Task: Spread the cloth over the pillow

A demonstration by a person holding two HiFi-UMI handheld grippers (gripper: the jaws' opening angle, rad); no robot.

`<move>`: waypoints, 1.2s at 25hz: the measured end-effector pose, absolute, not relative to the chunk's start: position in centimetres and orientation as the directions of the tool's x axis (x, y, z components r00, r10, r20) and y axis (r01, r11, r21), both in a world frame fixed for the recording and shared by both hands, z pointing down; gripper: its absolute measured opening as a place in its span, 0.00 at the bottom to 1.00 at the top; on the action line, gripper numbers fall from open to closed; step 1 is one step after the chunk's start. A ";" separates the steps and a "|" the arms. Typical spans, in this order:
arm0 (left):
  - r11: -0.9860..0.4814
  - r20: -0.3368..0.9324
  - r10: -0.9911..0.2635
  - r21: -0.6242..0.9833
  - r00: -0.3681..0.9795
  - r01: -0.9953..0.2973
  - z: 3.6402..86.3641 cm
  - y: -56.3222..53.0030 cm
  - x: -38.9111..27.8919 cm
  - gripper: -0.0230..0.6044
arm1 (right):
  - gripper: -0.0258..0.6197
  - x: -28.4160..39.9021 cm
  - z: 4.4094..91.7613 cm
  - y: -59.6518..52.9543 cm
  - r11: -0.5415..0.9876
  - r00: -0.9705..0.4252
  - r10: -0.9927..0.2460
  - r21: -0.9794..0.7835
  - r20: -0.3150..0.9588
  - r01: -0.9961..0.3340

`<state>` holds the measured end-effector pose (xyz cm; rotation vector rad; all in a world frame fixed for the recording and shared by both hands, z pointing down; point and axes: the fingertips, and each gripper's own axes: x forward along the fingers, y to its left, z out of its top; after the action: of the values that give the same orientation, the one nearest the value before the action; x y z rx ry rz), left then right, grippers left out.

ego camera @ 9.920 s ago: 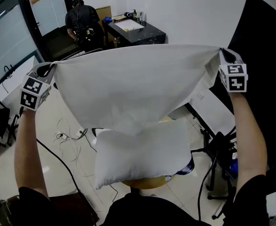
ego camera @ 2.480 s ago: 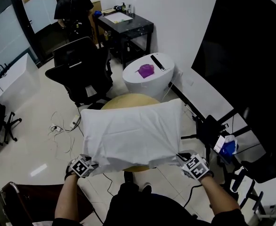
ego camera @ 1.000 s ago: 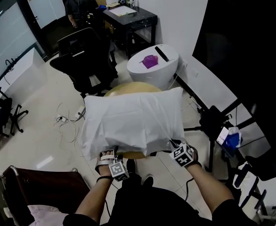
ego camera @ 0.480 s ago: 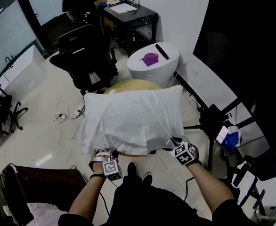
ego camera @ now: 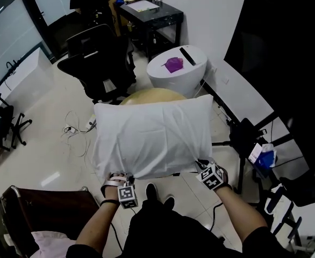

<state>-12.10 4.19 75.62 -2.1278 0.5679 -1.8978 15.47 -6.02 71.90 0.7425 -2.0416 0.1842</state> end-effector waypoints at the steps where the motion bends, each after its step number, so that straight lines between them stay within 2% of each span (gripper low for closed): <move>1: -0.899 0.900 -0.429 -0.416 0.083 -0.137 75.9 3.9 -12.1 0.04 | 0.10 15.3 72.0 -6.0 0.811 -0.397 -0.424 0.146 0.814 -0.567; 4: -0.898 0.898 -0.431 -0.416 0.087 -0.143 76.2 3.0 -12.4 0.04 | 0.21 15.1 71.4 -6.0 0.816 -0.440 -0.407 0.103 0.800 -0.569; 9: -0.903 0.901 -0.424 -0.413 0.093 -0.120 76.6 1.5 -13.3 0.04 | 0.25 17.3 67.0 -7.1 0.758 -0.514 -0.463 0.022 0.722 -0.652; 13: -0.902 0.894 -0.426 -0.409 0.140 -0.138 75.0 0.7 -12.9 0.04 | 0.25 21.3 63.9 -9.3 0.686 -0.479 -0.552 0.045 0.682 -0.726; 16: -0.901 0.891 -0.429 -0.411 0.149 -0.135 74.1 0.4 -12.8 0.04 | 0.25 23.8 63.8 -11.2 0.653 -0.460 -0.561 0.027 0.688 -0.757; 20: -0.907 0.901 -0.414 -0.397 0.132 -0.139 74.1 0.7 -12.9 0.04 | 0.25 26.0 67.4 -12.3 0.630 -0.477 -0.482 -0.088 0.735 -0.772; 25: -0.907 0.914 -0.400 -0.384 0.067 -0.171 74.3 0.5 -12.7 0.04 | 0.25 26.7 72.6 -13.8 0.675 -0.546 -0.380 -0.180 0.746 -0.716; 30: -0.892 0.929 -0.369 -0.357 -0.009 -0.278 75.0 0.3 -13.2 0.04 | 0.25 26.3 75.8 -15.7 0.735 -0.596 -0.279 -0.231 0.753 -0.637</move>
<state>-13.18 0.29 75.04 -2.1625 0.7078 -2.0668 26.32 -15.75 75.76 0.6872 -2.2111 0.6366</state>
